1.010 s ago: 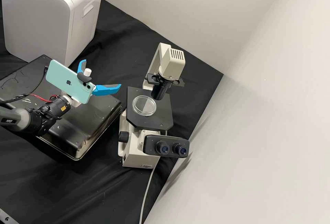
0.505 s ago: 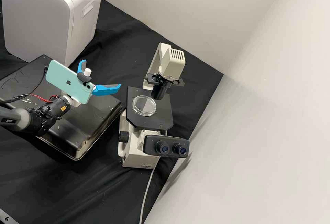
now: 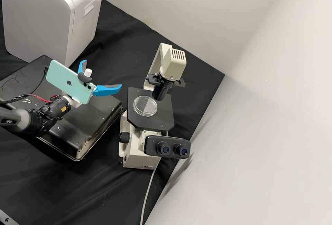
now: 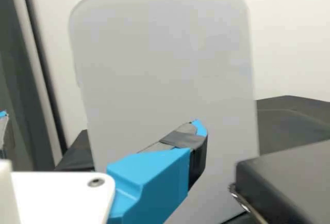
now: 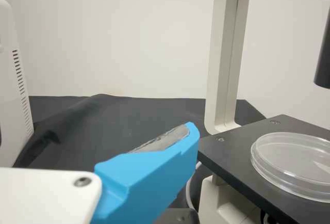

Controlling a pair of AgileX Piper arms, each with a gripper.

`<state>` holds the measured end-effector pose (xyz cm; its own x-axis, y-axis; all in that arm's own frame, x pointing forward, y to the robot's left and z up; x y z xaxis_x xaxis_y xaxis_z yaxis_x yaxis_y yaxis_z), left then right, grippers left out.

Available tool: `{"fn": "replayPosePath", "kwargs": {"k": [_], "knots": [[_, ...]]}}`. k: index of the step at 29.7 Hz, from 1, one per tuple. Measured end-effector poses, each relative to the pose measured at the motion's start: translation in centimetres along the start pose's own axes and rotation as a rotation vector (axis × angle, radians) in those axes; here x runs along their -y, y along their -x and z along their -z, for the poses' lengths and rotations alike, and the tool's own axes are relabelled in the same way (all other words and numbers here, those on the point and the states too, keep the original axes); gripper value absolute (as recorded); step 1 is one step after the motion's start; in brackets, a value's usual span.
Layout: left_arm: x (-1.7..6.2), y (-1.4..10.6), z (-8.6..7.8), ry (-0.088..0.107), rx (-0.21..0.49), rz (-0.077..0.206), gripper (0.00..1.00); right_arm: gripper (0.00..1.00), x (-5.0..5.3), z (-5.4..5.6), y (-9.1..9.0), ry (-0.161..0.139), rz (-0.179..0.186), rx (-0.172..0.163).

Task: Place the petri dish on the bench

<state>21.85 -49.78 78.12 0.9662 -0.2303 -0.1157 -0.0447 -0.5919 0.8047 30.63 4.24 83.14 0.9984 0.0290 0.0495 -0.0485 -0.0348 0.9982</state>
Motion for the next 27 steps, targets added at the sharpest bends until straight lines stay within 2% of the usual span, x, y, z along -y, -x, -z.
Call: {"fn": "replayPosePath", "kwargs": {"k": [5, 7, 12, 20, 22, 25, 27], "knots": [[0.72, 1.2, -1.2, 0.012, 0.048, 0.003, 1.00, 1.00, 0.0, 0.0, 0.0, 0.000, 0.000, 0.000], [1.07, 1.8, -1.7, -0.001, 0.071, 0.003, 1.00, 1.00, 0.0, 0.0, 0.0, 0.000, 0.000, 0.000], [1.63, 3.2, -2.5, 0.002, 0.121, 0.022, 1.00, 1.00, 0.0, 0.0, 0.0, 0.000, 0.000, 0.000], [1.35, 5.8, -3.2, 0.016, 0.193, 0.002, 1.00, 1.00, 0.0, 0.0, 0.0, 0.000, 0.000, 0.000], [1.01, 6.2, -3.5, 0.019, 0.210, -0.018, 1.00, 1.00, 0.0, 0.0, 0.0, 0.000, 0.000, 0.000], [0.56, 6.6, -3.9, 0.006, 0.238, -0.046, 1.00, 1.00, 0.0, 0.0, 0.0, 0.000, 0.000, 0.000], [0.36, 6.8, -4.3, 0.005, 0.256, -0.057, 1.00, 1.00, 0.0, 0.0, 0.0, 0.000, 0.000, 0.000]]}}
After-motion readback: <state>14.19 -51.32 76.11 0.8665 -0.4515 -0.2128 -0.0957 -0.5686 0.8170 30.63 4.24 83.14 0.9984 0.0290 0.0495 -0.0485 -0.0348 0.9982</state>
